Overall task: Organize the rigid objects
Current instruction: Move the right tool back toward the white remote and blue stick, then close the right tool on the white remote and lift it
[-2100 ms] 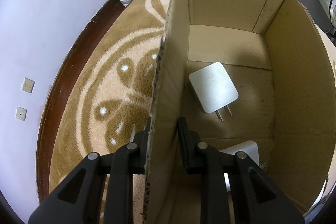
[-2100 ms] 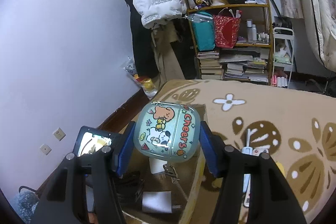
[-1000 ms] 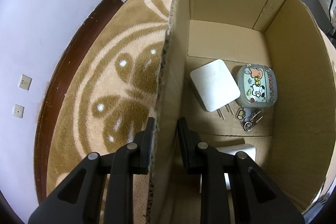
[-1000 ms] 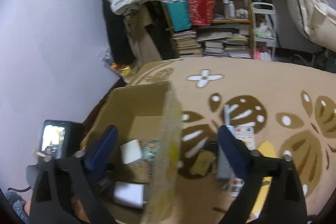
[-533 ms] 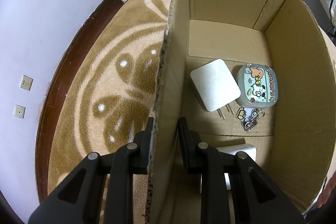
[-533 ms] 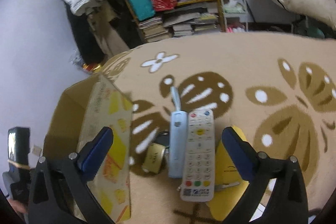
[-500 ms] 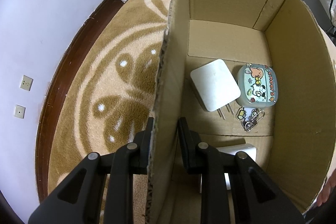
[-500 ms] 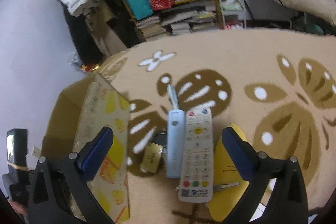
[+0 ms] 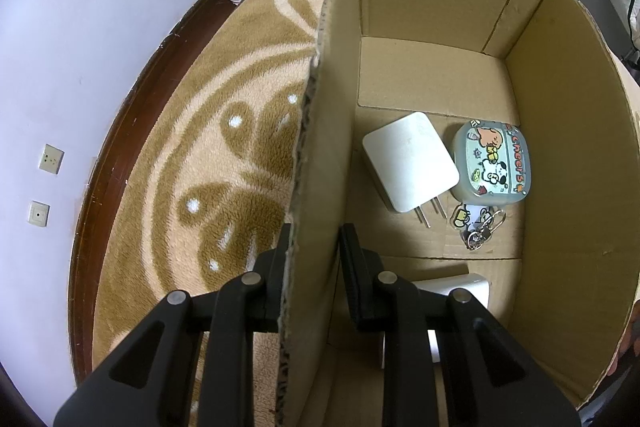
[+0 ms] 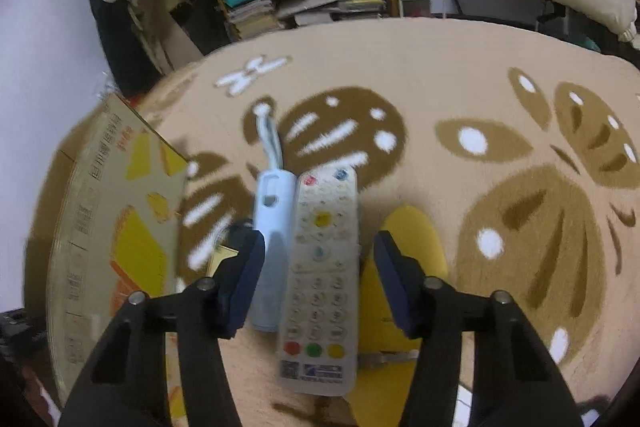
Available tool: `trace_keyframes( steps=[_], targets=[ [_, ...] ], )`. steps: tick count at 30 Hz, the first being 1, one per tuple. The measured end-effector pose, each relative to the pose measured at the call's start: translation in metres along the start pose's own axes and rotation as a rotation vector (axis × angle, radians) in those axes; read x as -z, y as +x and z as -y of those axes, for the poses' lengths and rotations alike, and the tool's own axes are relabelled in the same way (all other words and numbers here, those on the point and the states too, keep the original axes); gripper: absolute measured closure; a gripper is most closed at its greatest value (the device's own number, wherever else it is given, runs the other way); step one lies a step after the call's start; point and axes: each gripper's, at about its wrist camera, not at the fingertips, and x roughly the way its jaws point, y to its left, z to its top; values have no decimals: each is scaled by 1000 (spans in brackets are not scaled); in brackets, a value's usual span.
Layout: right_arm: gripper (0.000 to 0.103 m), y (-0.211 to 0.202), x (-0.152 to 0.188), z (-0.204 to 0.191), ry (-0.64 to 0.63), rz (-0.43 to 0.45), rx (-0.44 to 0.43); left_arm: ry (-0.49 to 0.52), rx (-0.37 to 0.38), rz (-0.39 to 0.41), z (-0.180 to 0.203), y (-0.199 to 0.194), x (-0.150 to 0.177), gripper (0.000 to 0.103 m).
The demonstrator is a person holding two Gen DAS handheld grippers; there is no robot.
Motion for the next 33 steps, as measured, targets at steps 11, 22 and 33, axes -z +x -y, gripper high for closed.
trace_keyframes(
  steps=[11, 22, 33],
  targets=[
    [52, 9, 10, -6, -71, -35, 32, -6, 8, -2, -4, -1, -1, 81],
    [49, 9, 8, -3, -119, -58, 30, -13, 19, -9, -10, 2, -2, 81],
    [49, 17, 19, -27, -355, -65, 208, -20, 24, -11, -10, 3, -2, 81]
  ],
)
